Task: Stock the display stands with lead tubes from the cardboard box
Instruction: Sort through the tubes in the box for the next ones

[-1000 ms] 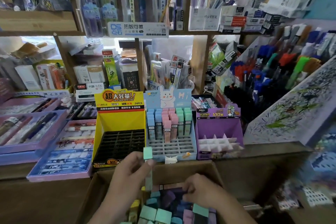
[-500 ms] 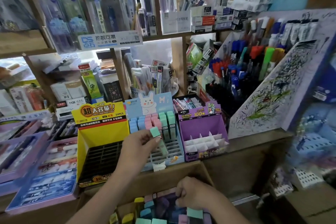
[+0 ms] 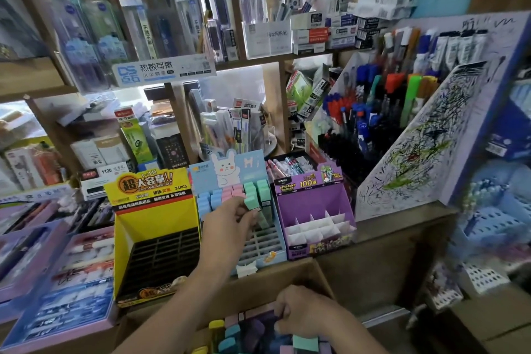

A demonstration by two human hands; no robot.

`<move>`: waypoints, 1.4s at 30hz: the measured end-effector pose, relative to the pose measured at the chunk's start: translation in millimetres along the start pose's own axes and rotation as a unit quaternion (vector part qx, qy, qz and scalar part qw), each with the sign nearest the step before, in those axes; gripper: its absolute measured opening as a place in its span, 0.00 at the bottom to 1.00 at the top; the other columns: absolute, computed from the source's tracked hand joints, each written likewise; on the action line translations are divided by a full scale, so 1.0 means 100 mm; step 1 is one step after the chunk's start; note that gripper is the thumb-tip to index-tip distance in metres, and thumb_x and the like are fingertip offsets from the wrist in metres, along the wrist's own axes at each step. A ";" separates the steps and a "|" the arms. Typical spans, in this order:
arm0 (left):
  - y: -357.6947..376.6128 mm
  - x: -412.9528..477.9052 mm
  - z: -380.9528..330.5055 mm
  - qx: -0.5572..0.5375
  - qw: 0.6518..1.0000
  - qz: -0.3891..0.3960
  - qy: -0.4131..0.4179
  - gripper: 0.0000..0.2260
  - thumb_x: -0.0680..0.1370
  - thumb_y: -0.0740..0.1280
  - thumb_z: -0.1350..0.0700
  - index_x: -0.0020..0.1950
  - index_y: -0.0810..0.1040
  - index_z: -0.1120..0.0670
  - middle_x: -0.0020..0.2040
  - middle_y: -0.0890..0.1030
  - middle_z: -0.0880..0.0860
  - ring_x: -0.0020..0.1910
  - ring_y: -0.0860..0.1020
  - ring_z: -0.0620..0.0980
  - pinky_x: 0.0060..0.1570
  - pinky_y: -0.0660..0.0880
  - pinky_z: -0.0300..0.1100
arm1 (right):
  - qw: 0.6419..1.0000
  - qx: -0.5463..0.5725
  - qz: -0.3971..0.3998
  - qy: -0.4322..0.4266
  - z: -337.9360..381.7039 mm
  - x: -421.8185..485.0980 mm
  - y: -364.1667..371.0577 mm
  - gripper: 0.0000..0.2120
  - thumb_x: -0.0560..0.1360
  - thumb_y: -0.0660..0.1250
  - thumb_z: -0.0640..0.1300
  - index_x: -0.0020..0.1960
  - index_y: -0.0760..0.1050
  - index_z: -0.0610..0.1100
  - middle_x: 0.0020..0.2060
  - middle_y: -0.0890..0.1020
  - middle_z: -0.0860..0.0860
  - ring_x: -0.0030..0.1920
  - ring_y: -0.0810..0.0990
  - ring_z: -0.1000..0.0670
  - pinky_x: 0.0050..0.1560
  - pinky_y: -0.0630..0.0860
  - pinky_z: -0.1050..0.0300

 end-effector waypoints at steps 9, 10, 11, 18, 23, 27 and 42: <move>0.11 0.05 -0.04 0.069 0.997 0.020 0.014 0.06 0.79 0.71 0.51 0.51 0.76 0.50 0.39 0.84 0.45 0.36 0.82 0.43 0.38 0.83 0.49 | 1.000 -0.004 -0.008 -0.002 -0.03 0.06 0.00 0.08 0.74 0.74 0.49 0.51 0.77 0.53 0.57 0.81 0.52 0.58 0.81 0.50 0.64 0.77 0.51; 0.12 0.05 -0.04 0.071 0.997 0.021 0.012 0.07 0.79 0.71 0.51 0.53 0.76 0.50 0.40 0.84 0.45 0.36 0.82 0.43 0.38 0.83 0.48 | 1.000 -0.002 -0.009 -0.001 -0.04 0.07 0.00 0.09 0.74 0.74 0.49 0.52 0.78 0.52 0.57 0.81 0.52 0.58 0.81 0.51 0.64 0.77 0.50; 0.14 0.05 -0.04 0.072 0.997 0.021 0.009 0.08 0.79 0.71 0.51 0.55 0.76 0.50 0.40 0.84 0.45 0.36 0.81 0.42 0.37 0.83 0.46 | 1.000 0.000 -0.011 0.001 -0.05 0.08 0.00 0.11 0.74 0.74 0.50 0.54 0.79 0.52 0.57 0.81 0.52 0.58 0.81 0.51 0.65 0.77 0.50; 0.26 0.08 -0.08 0.067 0.997 0.037 -0.014 0.04 0.80 0.69 0.52 0.50 0.74 0.47 0.40 0.84 0.45 0.35 0.83 0.39 0.36 0.84 0.45 | 1.000 -0.010 -0.001 -0.003 -0.03 0.09 0.00 0.13 0.74 0.74 0.50 0.58 0.80 0.50 0.58 0.81 0.52 0.57 0.81 0.52 0.64 0.77 0.50; 0.28 0.11 -0.14 0.096 0.995 0.038 -0.010 0.05 0.81 0.69 0.53 0.54 0.75 0.50 0.40 0.83 0.45 0.30 0.82 0.40 0.35 0.83 0.45 | 1.000 -0.014 0.004 -0.011 -0.02 0.07 0.01 0.13 0.76 0.73 0.48 0.59 0.81 0.48 0.58 0.82 0.50 0.57 0.81 0.50 0.65 0.77 0.48; 0.25 0.16 -0.20 0.137 0.990 0.045 0.001 0.10 0.80 0.69 0.53 0.60 0.73 0.50 0.45 0.84 0.50 0.39 0.84 0.49 0.40 0.83 0.51 | 1.000 -0.008 0.001 -0.002 -0.03 0.06 0.00 0.15 0.76 0.73 0.49 0.61 0.79 0.48 0.59 0.81 0.51 0.58 0.80 0.51 0.66 0.77 0.48; 0.23 0.14 -0.16 0.006 0.993 0.115 -0.006 0.14 0.84 0.60 0.56 0.69 0.72 0.46 0.46 0.84 0.48 0.32 0.84 0.40 0.33 0.83 0.45 | 1.000 -0.001 -0.007 0.013 0.02 -0.03 -0.01 0.09 0.74 0.74 0.50 0.53 0.79 0.54 0.55 0.80 0.55 0.57 0.80 0.53 0.63 0.76 0.53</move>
Point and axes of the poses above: each hand's wrist, its own x-axis towards the middle knuckle, its own y-axis out of the palm, z = x × y, the point moved 7 cm from there along x, towards the middle knuckle
